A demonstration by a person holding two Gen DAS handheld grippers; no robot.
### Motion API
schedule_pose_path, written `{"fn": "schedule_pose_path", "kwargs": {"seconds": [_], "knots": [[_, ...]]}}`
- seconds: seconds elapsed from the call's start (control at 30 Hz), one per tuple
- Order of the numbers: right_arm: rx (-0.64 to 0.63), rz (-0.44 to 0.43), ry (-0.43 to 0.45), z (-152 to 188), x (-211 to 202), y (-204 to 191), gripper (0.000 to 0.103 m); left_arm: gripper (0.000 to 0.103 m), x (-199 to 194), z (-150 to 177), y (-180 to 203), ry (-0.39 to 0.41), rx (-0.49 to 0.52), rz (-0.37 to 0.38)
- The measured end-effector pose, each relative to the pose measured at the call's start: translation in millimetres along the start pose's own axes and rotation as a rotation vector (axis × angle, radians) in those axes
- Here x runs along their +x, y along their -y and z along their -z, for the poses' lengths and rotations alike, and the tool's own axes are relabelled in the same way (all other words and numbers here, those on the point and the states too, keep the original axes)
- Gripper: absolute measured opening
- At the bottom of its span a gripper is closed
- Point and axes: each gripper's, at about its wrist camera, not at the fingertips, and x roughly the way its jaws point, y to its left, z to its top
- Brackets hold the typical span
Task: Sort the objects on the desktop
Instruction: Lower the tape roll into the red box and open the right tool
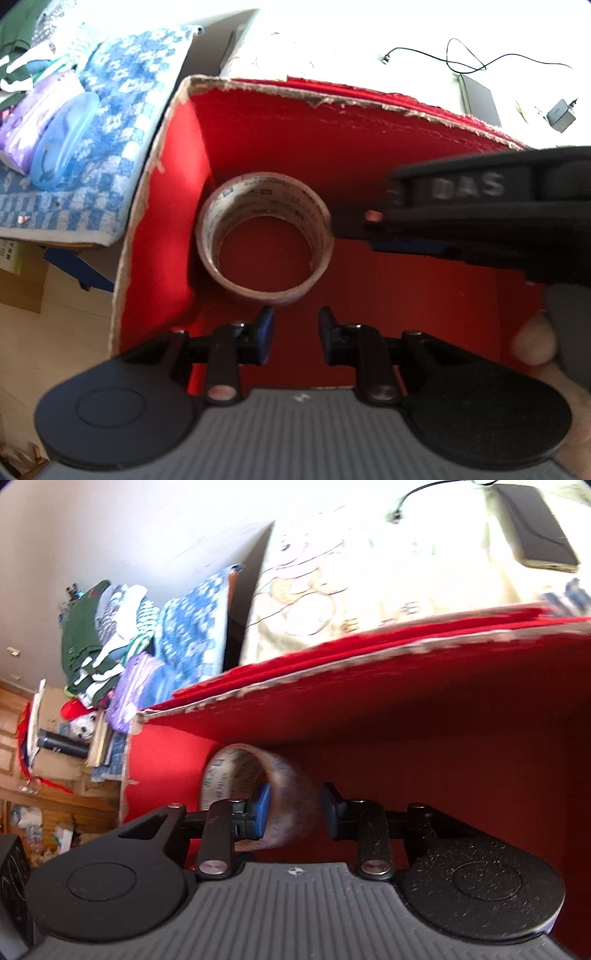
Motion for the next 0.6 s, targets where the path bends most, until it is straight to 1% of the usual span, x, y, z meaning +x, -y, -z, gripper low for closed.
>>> {"fn": "schedule_pose_path", "kwargs": {"seconds": [0.1,0.27,0.33,0.37,0.43,0.6], "knots": [[0.004,0.048,0.021,4.7,-11.9,6.2,0.033,0.025,0.0,0.5,2.4,0.013,0.01,-0.037],[-0.03,0.136,0.063,15.3,-16.6,4.3,0.033,0.025,-0.7,1.5,4.4,0.03,0.013,-0.08],[-0.033,0.153,0.079,19.8,-21.2,9.9,0.034,0.027,-0.7,2.3,6.1,0.038,0.021,-0.095],[-0.025,0.151,0.087,20.4,-22.7,12.1,0.035,0.028,-0.5,2.8,6.6,0.04,0.025,-0.099],[-0.017,0.156,0.107,21.4,-27.3,15.5,0.042,0.03,0.2,4.2,8.7,0.041,0.032,-0.107],[-0.054,0.203,0.141,26.5,-35.4,16.2,0.046,0.031,0.0,8.6,16.1,0.054,0.052,-0.129]]}}
